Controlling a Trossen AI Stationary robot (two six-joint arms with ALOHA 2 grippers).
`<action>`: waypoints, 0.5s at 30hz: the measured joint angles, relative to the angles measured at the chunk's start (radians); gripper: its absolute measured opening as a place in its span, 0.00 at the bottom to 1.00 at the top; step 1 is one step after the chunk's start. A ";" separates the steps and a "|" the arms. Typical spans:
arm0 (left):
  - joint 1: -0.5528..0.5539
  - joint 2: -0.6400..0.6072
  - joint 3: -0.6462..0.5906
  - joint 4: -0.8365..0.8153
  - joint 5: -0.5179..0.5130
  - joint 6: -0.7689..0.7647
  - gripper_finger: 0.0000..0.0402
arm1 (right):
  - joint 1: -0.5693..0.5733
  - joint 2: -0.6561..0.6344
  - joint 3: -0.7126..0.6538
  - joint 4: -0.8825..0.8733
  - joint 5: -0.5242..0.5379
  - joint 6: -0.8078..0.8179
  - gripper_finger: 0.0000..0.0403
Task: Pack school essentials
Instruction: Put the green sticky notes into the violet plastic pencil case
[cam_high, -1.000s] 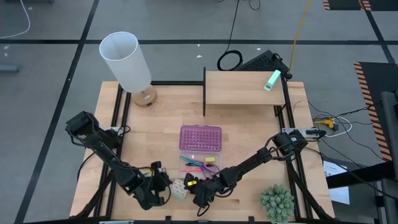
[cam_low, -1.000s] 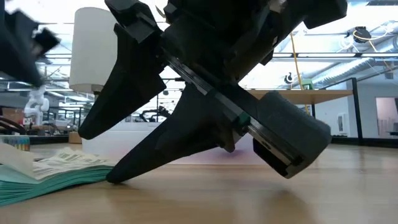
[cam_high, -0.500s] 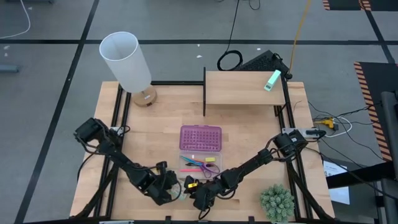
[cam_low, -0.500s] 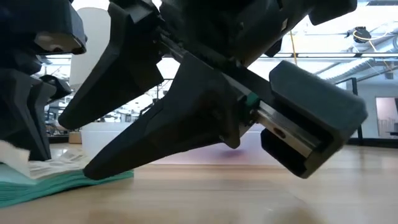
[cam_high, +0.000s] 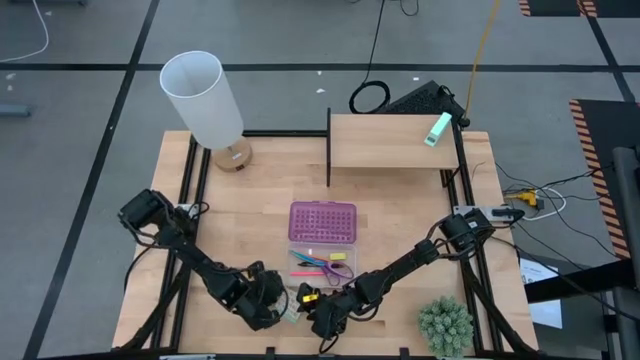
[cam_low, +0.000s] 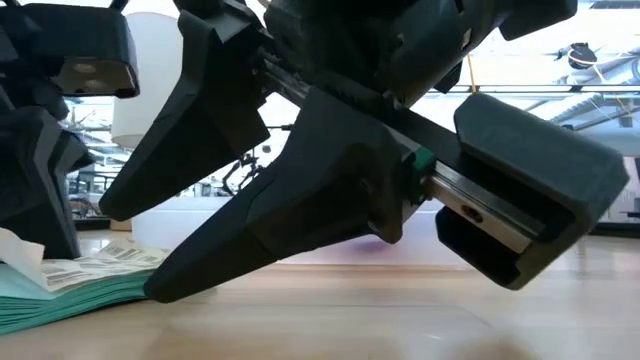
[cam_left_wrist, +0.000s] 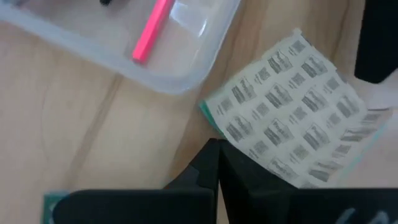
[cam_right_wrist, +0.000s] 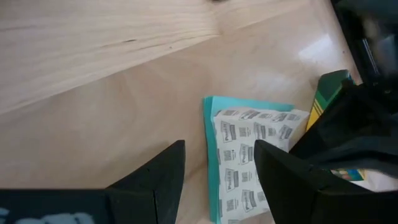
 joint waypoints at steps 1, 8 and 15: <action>-0.004 -0.013 0.000 -0.011 0.013 -0.017 0.02 | 0.000 0.000 0.000 0.000 0.001 -0.003 0.46; -0.055 -0.119 0.001 -0.054 -0.008 0.012 0.02 | 0.000 0.000 0.000 0.003 -0.001 -0.005 0.46; -0.087 -0.048 -0.001 -0.038 0.032 -0.024 0.02 | 0.000 0.001 0.000 0.003 -0.003 -0.007 0.46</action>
